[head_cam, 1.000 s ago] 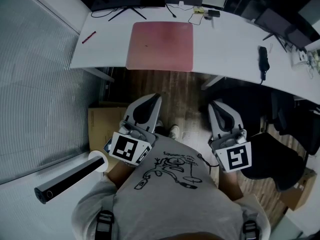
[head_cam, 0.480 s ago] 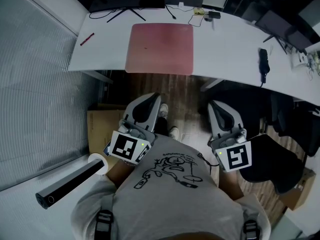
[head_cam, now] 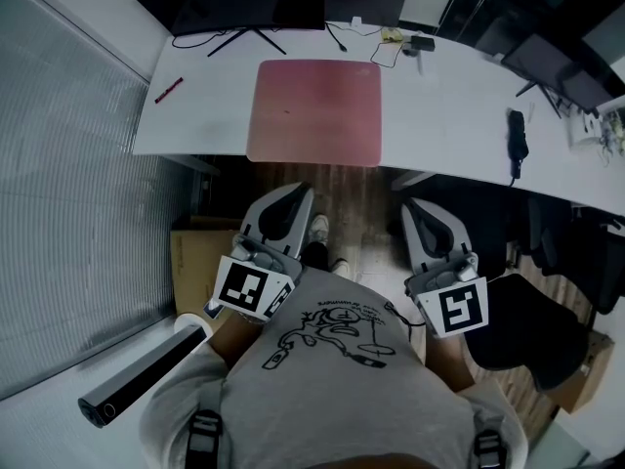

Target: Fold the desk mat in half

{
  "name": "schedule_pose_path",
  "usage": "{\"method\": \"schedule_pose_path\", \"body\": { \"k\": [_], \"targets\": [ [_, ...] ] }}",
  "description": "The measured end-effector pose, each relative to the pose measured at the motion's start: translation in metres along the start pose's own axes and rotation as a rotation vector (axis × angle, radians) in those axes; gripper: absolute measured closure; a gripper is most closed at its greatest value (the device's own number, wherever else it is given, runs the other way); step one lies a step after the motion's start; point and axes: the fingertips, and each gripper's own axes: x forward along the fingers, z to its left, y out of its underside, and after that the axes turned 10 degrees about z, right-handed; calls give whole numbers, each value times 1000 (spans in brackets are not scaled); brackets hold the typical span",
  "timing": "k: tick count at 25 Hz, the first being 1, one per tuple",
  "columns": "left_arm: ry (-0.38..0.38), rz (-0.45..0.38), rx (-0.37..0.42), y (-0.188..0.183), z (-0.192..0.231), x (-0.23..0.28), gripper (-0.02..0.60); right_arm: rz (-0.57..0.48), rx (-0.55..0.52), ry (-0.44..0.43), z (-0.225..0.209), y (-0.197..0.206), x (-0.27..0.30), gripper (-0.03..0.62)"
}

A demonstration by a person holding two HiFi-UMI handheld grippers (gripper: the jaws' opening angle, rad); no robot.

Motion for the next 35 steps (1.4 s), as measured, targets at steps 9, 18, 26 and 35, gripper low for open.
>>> {"method": "schedule_pose_path", "body": {
  "k": [9,18,26,35],
  "targets": [
    [14,10,-7,-9,49,31,558,10,7,8,-12,-14,55,585],
    [10,19,-20,-14,107,60,558,25,-1,11,-21,-29,116,585],
    [22,23,-31,-19,151,77,558,39,-2,18,-23,-42,161,585],
    [-1,92,-47,10,200,93,555,45,-11,22,-20,-47,200,585]
  ]
}}
